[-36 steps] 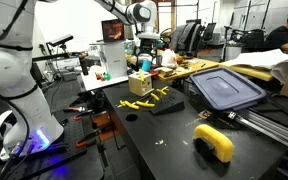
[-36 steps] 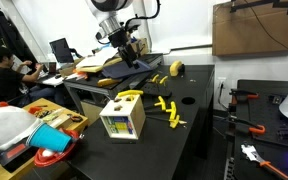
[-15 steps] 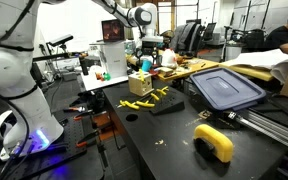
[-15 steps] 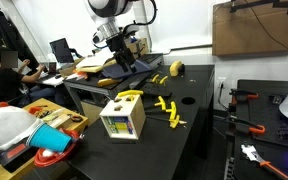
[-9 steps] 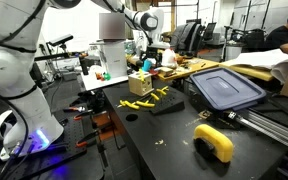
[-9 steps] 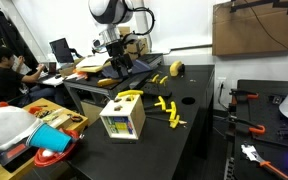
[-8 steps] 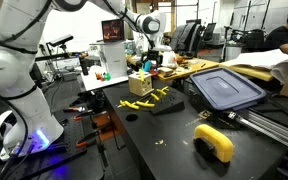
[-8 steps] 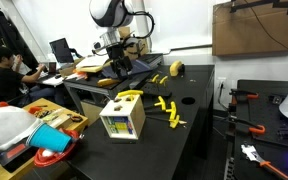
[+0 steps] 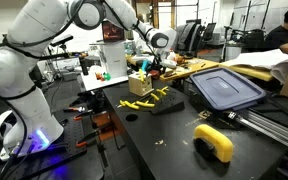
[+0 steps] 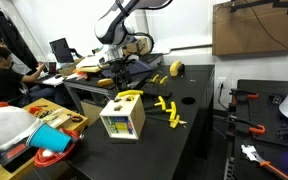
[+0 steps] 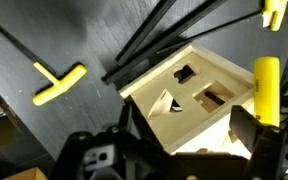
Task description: Remove the wrench from the wooden toy box and put it on the black stand.
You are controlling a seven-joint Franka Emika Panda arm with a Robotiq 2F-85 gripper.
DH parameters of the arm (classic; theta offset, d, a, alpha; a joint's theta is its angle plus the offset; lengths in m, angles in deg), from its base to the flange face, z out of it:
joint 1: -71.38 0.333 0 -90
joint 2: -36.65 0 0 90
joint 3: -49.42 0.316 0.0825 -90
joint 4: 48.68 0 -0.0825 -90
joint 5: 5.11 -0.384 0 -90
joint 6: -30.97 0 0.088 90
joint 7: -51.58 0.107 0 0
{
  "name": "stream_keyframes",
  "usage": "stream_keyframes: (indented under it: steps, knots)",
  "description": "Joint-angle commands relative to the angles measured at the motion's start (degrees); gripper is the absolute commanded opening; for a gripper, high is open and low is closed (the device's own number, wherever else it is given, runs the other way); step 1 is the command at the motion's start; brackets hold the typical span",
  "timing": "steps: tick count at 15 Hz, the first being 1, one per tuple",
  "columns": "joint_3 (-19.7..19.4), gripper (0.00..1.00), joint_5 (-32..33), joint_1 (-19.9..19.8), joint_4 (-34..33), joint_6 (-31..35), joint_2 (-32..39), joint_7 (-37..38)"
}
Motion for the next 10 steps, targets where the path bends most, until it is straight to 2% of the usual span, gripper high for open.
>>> stream_keyframes:
  steps: [1,6,10]
  knots:
    - [-0.77,1.00,-0.39,-1.11,-1.09,-2.28,-1.93,1.47]
    - [0.11,1.00,-1.86,-2.59,-1.12,-6.44,-3.53,1.03]
    - [2.02,1.00,-5.97,-3.13,0.33,-10.52,-4.38,-1.34]
